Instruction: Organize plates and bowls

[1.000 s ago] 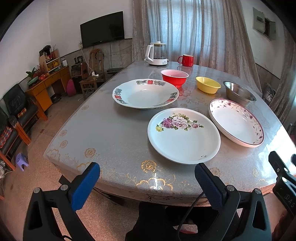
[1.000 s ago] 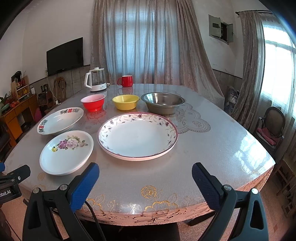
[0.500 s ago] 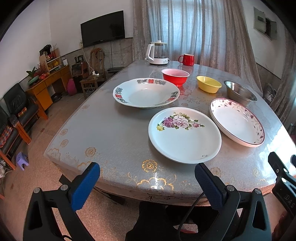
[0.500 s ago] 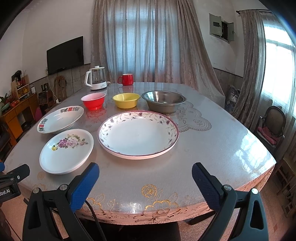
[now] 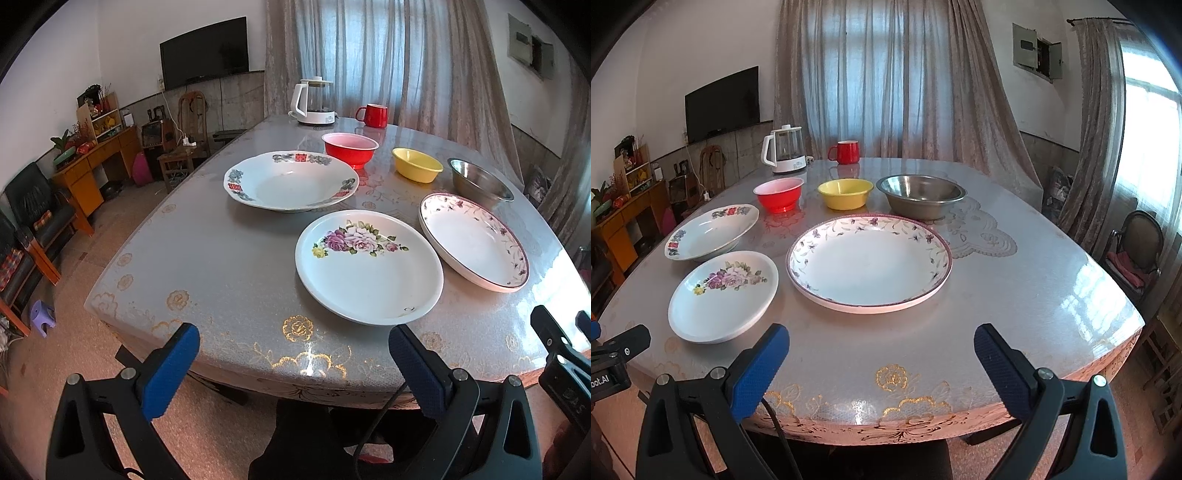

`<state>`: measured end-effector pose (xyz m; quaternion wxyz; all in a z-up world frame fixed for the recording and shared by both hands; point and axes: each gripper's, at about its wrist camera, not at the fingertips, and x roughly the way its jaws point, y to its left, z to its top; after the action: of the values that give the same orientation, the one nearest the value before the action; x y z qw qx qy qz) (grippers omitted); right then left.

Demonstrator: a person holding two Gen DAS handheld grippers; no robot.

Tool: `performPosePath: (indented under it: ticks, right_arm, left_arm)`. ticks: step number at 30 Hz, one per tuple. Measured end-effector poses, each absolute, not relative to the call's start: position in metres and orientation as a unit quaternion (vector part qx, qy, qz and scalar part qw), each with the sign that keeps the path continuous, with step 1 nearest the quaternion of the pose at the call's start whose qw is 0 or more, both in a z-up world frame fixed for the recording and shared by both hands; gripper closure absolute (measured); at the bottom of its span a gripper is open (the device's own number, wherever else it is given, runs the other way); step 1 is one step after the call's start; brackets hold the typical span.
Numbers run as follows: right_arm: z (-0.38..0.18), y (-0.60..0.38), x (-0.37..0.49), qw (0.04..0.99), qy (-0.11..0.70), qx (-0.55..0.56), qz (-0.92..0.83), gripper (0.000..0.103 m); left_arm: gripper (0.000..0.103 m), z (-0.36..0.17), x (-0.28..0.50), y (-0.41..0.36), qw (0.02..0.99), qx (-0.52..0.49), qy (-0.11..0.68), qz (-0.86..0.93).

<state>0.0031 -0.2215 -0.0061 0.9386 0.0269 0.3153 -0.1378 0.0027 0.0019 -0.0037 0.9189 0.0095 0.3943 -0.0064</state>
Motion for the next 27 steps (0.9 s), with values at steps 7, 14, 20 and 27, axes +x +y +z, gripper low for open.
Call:
performPosePath:
  ticks: [7, 14, 20, 27]
  right_arm:
    - [-0.007, -0.222, 0.004, 0.938, 0.316, 0.024, -0.138, 0.001]
    - [-0.008, -0.221, 0.006, 0.937, 0.321, 0.025, -0.139, 0.001]
    - [-0.01, -0.223, 0.006, 0.934, 0.326, 0.031, -0.142, 0.001]
    - [-0.01, -0.222, 0.007, 0.934, 0.326, 0.027, -0.142, 0.001]
  left_arm:
    - [0.0, -0.005, 0.004, 0.002, 0.918, 0.009, 0.397, -0.007]
    - [0.0, -0.006, 0.005, 0.002, 0.917, 0.007, 0.4, -0.007]
    - [0.0, -0.01, 0.007, 0.004, 0.913, 0.005, 0.407, -0.009]
    - [0.0, -0.016, 0.014, 0.008, 0.905, -0.012, 0.423, -0.031]
